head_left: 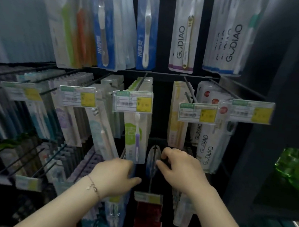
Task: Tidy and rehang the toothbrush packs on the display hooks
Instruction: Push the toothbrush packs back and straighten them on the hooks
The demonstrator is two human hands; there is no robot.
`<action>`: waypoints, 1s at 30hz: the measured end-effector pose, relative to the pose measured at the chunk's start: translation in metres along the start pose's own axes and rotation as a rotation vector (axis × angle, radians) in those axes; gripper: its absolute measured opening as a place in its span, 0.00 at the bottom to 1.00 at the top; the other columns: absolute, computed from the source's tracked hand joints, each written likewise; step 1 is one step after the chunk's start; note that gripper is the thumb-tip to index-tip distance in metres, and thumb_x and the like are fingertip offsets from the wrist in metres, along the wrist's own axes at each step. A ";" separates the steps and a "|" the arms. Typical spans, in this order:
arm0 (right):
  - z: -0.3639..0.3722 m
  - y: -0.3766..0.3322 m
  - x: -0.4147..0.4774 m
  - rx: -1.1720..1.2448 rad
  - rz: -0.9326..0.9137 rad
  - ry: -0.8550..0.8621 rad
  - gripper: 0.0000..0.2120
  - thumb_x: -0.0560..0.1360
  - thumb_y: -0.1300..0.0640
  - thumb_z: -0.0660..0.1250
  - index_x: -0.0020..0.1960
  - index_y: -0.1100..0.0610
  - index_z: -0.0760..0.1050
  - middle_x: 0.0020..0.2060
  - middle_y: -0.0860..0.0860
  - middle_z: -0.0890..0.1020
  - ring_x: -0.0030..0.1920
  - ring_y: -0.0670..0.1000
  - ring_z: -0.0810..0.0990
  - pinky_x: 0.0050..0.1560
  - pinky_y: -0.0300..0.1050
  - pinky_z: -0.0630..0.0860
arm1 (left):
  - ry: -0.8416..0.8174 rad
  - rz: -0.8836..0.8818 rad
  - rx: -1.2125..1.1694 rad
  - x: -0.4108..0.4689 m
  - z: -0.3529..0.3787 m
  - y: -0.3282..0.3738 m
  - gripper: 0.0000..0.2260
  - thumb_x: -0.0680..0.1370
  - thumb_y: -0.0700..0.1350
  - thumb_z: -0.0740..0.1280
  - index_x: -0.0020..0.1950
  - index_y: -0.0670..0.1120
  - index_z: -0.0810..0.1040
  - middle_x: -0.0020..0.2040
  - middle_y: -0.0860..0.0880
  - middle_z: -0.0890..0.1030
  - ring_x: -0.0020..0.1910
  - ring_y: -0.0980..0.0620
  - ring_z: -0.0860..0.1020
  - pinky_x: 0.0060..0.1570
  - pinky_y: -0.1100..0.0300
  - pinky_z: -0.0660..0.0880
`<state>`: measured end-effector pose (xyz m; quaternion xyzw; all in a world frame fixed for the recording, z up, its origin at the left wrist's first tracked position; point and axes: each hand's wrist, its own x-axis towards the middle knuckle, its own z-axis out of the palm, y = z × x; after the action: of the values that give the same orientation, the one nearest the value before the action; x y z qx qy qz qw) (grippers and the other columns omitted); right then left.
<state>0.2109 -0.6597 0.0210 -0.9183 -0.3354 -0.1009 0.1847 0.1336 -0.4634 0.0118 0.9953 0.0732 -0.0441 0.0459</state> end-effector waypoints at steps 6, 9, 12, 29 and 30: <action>-0.005 0.021 -0.010 -0.044 0.087 0.008 0.11 0.79 0.41 0.59 0.50 0.49 0.71 0.44 0.45 0.77 0.44 0.49 0.77 0.37 0.45 0.69 | -0.004 0.158 -0.114 0.022 -0.007 0.048 0.19 0.78 0.65 0.62 0.59 0.51 0.75 0.51 0.51 0.81 0.48 0.50 0.80 0.49 0.51 0.81; -0.012 0.034 -0.023 -0.082 0.150 0.027 0.11 0.79 0.41 0.58 0.49 0.48 0.70 0.43 0.45 0.77 0.43 0.49 0.77 0.35 0.45 0.69 | -0.041 0.215 -0.259 0.037 -0.002 0.071 0.17 0.79 0.62 0.64 0.60 0.51 0.76 0.53 0.51 0.80 0.50 0.51 0.80 0.52 0.50 0.81; -0.021 0.050 -0.038 -0.121 0.257 0.096 0.11 0.80 0.43 0.57 0.50 0.49 0.72 0.44 0.45 0.78 0.43 0.48 0.77 0.38 0.46 0.74 | -0.033 0.264 -0.398 0.052 0.003 0.094 0.14 0.80 0.58 0.65 0.60 0.52 0.76 0.53 0.52 0.80 0.51 0.52 0.79 0.55 0.49 0.80; -0.005 0.064 -0.018 0.646 0.240 0.638 0.31 0.82 0.39 0.49 0.76 0.37 0.32 0.78 0.43 0.35 0.75 0.36 0.33 0.70 0.32 0.38 | 0.244 0.460 -1.302 0.077 0.006 0.179 0.33 0.76 0.71 0.48 0.77 0.66 0.39 0.80 0.63 0.40 0.79 0.65 0.40 0.81 0.51 0.43; -0.005 0.064 -0.014 0.674 0.229 0.657 0.31 0.81 0.37 0.49 0.75 0.35 0.32 0.78 0.42 0.35 0.75 0.35 0.33 0.71 0.33 0.38 | 0.224 0.477 -1.321 0.076 0.004 0.183 0.31 0.74 0.72 0.47 0.74 0.69 0.38 0.80 0.65 0.39 0.78 0.65 0.39 0.81 0.51 0.41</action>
<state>0.2414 -0.7153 0.0038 -0.7579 -0.1700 -0.2501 0.5781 0.2355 -0.6329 0.0163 0.7469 -0.1311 0.1231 0.6402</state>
